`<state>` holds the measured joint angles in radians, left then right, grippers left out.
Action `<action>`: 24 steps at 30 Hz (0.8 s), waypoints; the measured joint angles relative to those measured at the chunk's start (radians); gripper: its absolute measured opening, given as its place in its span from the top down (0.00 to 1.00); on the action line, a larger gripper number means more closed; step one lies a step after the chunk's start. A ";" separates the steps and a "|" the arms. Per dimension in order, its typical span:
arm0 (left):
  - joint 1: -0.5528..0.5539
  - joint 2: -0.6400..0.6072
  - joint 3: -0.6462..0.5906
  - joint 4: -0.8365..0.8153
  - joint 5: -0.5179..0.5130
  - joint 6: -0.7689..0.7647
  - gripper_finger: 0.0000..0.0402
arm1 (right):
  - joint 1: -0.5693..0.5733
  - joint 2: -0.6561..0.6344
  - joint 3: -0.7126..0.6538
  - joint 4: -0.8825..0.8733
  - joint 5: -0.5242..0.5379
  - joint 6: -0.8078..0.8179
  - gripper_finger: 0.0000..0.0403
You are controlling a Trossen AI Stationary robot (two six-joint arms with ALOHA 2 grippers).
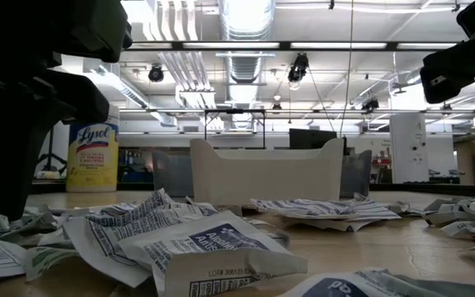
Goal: Pick & Place First Aid Supplies
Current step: Put the green bandage into the bottom right black bin
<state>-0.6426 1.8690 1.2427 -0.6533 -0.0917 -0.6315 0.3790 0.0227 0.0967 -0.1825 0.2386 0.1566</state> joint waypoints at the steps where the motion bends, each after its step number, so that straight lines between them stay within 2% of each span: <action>1: 0.000 0.000 0.000 0.000 0.000 0.000 0.73 | 0.000 0.000 0.000 0.000 0.000 0.000 0.98; 6: 0.000 0.000 0.000 0.001 0.000 -0.001 0.73 | 0.000 0.000 0.000 0.000 0.000 0.000 0.98; 15: 0.000 0.000 0.000 0.002 0.000 -0.001 0.85 | 0.000 0.000 0.000 0.000 0.000 0.000 0.98; 24: 0.000 0.000 0.015 -0.004 -0.007 -0.001 0.91 | 0.000 0.000 0.000 0.000 0.000 0.000 0.98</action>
<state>-0.6426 1.8689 1.2579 -0.6577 -0.0990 -0.6323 0.3793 0.0227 0.0967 -0.1825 0.2388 0.1566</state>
